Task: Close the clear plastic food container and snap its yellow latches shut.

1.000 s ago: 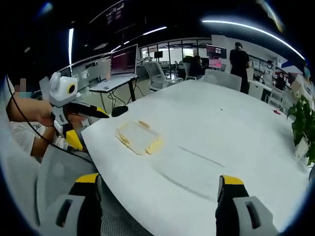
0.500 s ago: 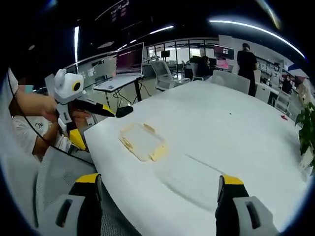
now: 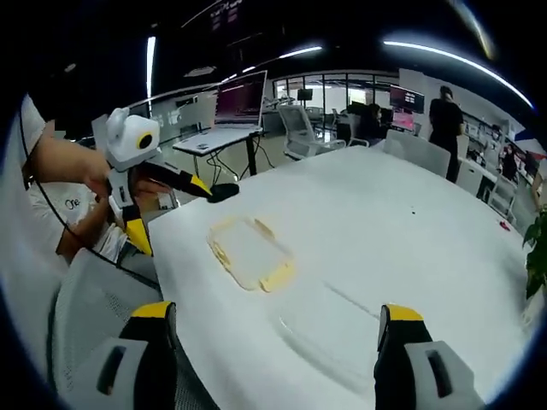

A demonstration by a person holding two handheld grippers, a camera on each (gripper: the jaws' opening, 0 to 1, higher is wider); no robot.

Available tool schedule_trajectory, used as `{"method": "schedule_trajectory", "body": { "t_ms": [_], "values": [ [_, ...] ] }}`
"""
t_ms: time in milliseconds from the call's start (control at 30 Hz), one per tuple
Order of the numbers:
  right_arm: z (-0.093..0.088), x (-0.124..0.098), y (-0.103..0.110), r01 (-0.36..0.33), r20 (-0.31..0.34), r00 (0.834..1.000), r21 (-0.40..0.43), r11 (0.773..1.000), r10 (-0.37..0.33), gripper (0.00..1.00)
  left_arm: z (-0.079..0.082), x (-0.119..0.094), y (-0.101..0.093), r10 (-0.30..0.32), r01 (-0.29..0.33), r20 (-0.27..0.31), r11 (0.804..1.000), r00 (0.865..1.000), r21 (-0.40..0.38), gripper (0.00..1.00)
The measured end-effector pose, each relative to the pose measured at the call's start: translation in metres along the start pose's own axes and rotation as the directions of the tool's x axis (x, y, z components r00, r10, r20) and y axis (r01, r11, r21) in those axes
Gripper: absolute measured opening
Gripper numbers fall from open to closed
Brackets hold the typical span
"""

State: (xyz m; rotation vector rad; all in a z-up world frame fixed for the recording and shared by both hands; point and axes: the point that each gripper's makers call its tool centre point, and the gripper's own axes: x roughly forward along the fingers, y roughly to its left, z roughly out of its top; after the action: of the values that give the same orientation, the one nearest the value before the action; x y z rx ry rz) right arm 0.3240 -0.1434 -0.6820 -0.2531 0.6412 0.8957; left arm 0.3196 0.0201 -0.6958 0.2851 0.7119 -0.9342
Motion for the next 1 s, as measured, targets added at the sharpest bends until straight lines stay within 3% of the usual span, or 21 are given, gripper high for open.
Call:
{"method": "schedule_trajectory", "body": {
  "t_ms": [233, 333, 433, 667, 1000],
  "values": [
    [-0.001, 0.014, 0.005, -0.036, -0.037, 0.999, -0.074, 0.997, 0.033, 0.99, -0.005, -0.003, 0.018, 0.012, -0.012, -0.01, 1.0, 1.0, 0.022, 0.93],
    [-0.004, 0.019, 0.005, -0.056, -0.061, 0.997, -0.099, 0.993, 0.05, 0.88, -0.008, -0.004, 0.023, 0.014, -0.014, -0.019, 0.999, 1.0, 0.033, 0.92],
    [0.003, 0.023, 0.005, -0.067, -0.035, 0.997, -0.073, 0.995, 0.064, 0.93, -0.011, -0.005, 0.026, 0.012, -0.01, -0.03, 0.999, 0.999, 0.047, 0.92],
    [0.012, 0.034, 0.001, -0.078, -0.022, 0.997, -0.118, 0.99, 0.076, 0.88, -0.015, -0.005, 0.036, -0.007, 0.011, -0.049, 0.997, 0.999, 0.081, 0.93],
    [0.014, 0.052, 0.002, -0.115, -0.084, 0.992, -0.21, 0.971, 0.099, 0.89, -0.019, -0.006, 0.051, -0.032, 0.041, -0.077, 0.991, 0.997, 0.126, 0.93]
  ]
}}
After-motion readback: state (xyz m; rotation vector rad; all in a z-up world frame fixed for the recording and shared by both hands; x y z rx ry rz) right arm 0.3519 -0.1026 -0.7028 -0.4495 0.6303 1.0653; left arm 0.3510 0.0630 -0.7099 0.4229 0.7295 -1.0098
